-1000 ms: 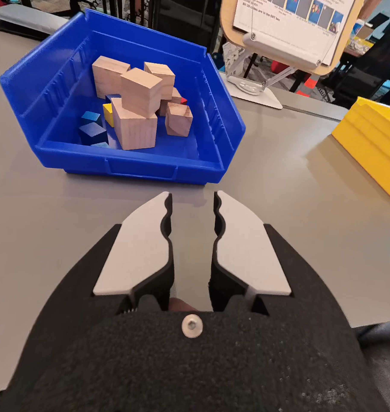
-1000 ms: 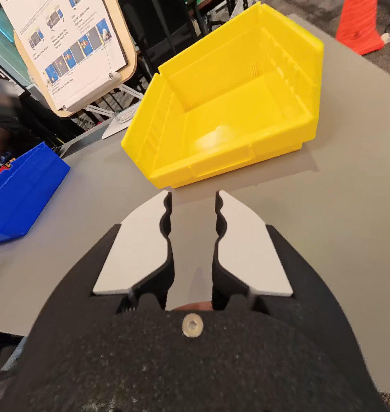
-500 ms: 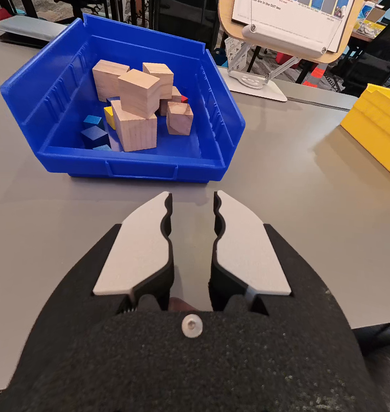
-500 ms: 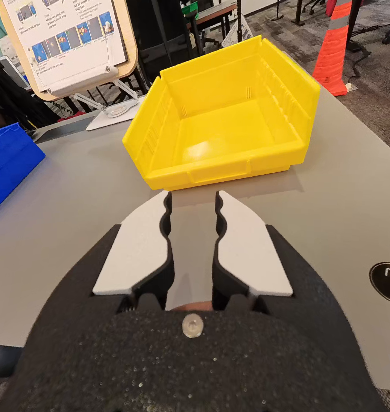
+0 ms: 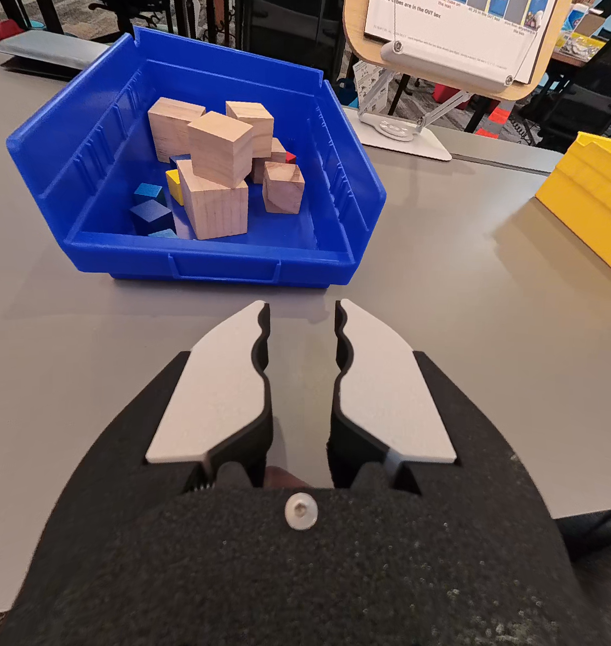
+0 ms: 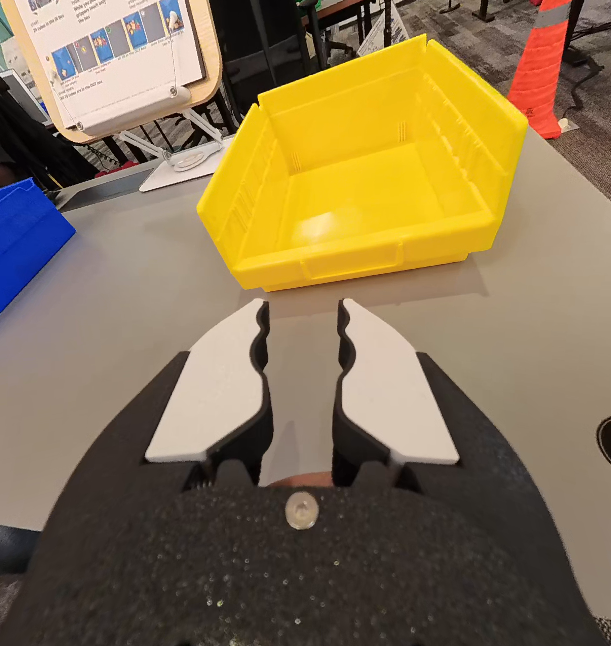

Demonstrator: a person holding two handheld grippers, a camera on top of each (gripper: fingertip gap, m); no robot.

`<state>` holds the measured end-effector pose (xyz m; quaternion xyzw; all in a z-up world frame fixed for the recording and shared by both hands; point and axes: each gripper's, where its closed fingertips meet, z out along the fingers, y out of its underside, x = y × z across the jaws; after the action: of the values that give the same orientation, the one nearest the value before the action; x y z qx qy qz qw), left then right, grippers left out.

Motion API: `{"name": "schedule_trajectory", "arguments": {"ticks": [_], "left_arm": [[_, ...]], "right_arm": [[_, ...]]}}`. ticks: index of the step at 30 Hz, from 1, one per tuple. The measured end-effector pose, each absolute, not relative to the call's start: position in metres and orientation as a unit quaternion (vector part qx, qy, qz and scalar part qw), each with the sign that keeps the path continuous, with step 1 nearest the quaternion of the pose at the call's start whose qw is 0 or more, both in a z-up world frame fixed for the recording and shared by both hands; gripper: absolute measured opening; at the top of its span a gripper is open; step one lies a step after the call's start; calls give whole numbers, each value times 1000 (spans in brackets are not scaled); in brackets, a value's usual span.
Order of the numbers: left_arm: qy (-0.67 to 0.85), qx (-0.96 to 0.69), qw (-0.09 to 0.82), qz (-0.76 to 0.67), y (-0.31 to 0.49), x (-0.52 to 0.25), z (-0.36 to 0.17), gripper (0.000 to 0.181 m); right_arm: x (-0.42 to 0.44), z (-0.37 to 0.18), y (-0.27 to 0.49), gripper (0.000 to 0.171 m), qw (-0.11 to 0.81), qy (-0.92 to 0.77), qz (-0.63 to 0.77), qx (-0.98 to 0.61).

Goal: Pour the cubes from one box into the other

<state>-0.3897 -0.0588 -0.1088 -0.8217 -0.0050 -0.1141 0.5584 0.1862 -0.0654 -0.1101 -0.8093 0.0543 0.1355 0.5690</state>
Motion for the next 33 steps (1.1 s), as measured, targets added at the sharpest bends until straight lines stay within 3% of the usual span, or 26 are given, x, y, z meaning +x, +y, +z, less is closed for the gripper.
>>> {"name": "schedule_trajectory", "arguments": {"ticks": [24,29,33], "left_arm": [[-21,-819,560,-122,-58,-398,-108,35],[7,-813,582,-20,-54,-441,-93,38],[-12,-835,549,-35,-43,-474,-89,56]], "right_arm": [[181,-115,-65,37,558,44,136,-817],[180,-116,-67,37,556,47,139,-818],[174,-110,-69,37,559,45,154,-814]]}}
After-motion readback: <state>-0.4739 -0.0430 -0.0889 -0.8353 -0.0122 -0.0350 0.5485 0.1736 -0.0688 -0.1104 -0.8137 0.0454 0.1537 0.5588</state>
